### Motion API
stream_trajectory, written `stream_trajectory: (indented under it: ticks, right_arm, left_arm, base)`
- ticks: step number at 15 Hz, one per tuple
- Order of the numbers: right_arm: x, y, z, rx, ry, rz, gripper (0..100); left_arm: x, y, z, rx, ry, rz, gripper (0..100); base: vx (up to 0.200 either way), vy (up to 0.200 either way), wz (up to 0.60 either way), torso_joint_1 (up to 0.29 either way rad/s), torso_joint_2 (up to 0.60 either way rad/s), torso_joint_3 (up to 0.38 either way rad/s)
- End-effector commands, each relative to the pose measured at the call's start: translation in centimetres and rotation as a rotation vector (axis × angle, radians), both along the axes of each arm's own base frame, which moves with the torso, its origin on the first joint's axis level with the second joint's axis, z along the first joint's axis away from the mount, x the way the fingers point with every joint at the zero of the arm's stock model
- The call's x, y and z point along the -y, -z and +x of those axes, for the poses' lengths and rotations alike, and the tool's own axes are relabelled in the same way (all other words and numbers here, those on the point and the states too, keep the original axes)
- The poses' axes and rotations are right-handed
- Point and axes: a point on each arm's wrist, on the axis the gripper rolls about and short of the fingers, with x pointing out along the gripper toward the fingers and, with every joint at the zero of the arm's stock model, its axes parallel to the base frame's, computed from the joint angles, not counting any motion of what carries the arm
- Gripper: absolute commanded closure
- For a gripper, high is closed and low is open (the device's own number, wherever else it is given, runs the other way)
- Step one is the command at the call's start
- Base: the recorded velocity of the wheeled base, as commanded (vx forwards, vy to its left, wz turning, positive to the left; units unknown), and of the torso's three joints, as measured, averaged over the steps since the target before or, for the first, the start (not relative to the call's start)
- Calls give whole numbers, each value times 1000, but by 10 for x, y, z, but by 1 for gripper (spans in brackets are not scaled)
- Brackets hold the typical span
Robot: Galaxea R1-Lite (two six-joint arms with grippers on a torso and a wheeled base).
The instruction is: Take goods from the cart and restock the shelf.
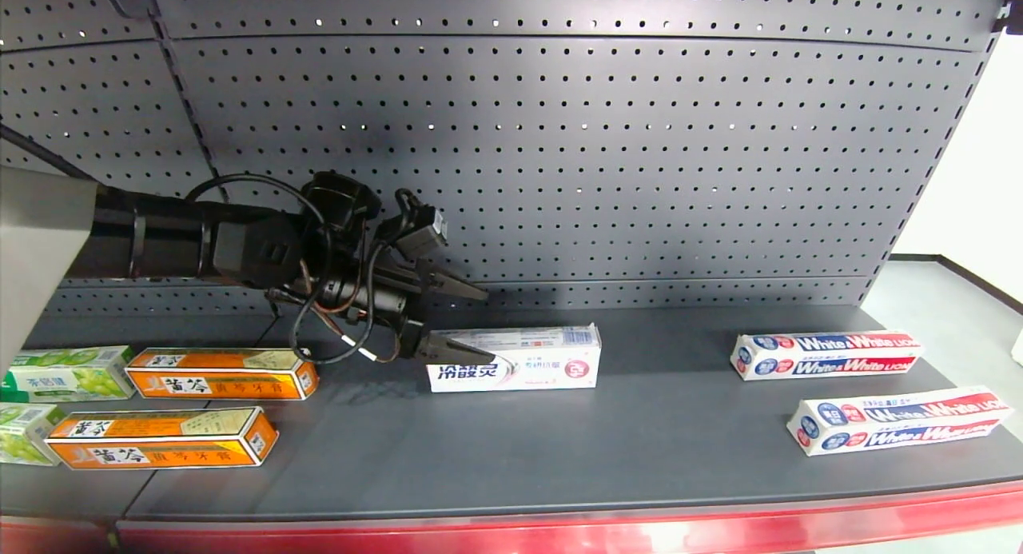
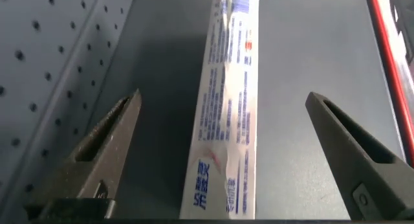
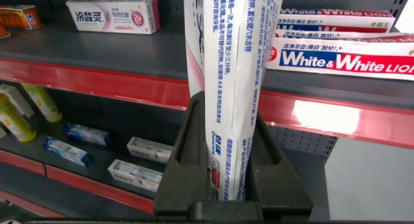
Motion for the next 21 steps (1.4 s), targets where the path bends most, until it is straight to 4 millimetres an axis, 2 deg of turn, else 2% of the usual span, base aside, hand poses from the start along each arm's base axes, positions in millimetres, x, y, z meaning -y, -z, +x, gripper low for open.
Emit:
stream_trajectory:
  ticks: [1, 7, 9, 11, 21]
  right_arm:
    - [0, 0, 0, -1, -1, 0, 100]
    - [0, 0, 0, -1, -1, 0, 100]
    - [0, 0, 0, -1, -1, 0, 100]
    - [0, 0, 0, -1, -1, 0, 100]
    - [0, 0, 0, -1, -1, 0, 100]
  left_arm:
    - [0, -10, -2, 29, -2, -1, 0]
    - [0, -23, -10, 76, -9, 11, 0]
    - [2, -20, -12, 79, 4, 24, 0]
    - [3, -13, -18, 81, -8, 131, 0]
    - [6, -11, -18, 85, -24, 166, 0]
  base:
    - [0, 0, 0, 0, 0, 0]
    - [0, 0, 0, 0, 0, 0]
    - [0, 0, 0, 0, 0, 0]
    - [0, 0, 0, 0, 0, 0]
    - [0, 0, 0, 0, 0, 0]
